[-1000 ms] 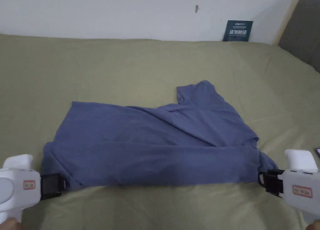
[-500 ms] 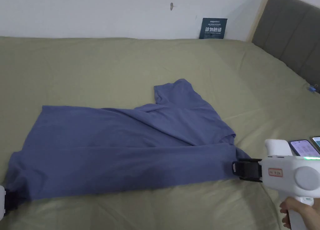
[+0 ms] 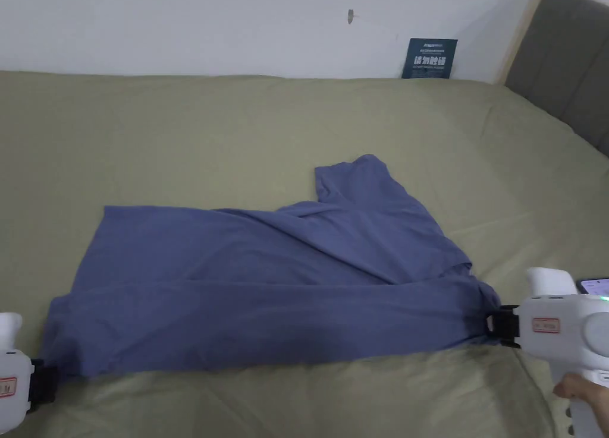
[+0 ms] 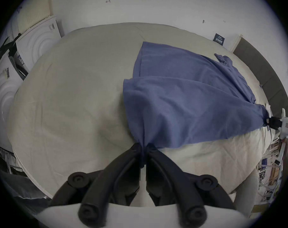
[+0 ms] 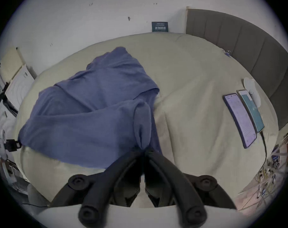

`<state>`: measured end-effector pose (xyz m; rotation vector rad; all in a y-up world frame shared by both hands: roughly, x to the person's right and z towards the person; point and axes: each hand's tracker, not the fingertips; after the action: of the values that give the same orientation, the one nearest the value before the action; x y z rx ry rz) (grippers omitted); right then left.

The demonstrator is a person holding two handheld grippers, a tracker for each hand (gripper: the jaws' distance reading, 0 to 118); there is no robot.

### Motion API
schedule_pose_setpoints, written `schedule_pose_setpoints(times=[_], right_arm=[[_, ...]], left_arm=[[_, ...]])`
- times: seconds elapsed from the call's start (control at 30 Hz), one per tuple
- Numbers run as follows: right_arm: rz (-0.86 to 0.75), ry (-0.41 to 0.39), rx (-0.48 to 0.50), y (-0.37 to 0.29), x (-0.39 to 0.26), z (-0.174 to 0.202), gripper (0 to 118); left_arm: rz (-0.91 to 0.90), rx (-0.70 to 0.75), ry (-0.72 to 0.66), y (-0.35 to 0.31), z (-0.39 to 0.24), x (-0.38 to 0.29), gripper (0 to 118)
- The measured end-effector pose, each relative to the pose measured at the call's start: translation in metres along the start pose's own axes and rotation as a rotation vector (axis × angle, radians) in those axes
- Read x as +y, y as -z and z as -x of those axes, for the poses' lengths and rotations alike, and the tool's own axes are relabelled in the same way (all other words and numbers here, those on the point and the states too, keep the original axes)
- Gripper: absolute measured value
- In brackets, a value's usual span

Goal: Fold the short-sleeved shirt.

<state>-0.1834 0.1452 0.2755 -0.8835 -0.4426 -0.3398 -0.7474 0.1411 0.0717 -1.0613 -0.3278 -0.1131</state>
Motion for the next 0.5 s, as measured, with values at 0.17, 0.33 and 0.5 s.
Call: schedule_pose_setpoints(times=[0.17, 0.33, 0.5], right_arm=[[-0.002, 0.006, 0.016, -0.033, -0.017, -0.007, 2], [0.066, 0.018, 0.01, -0.053, -0.058, -0.033, 2], [0.137, 0.028, 0.02, -0.046, -0.104, -0.046, 2]], left_arm=[[0.002, -0.016, 0.029, -0.028, 0.004, -0.024, 5], [0.056, 0.005, 0.067, -0.043, 0.019, -0.065, 5], [0.115, 0.016, 0.095, -0.035, 0.013, -0.108, 6]])
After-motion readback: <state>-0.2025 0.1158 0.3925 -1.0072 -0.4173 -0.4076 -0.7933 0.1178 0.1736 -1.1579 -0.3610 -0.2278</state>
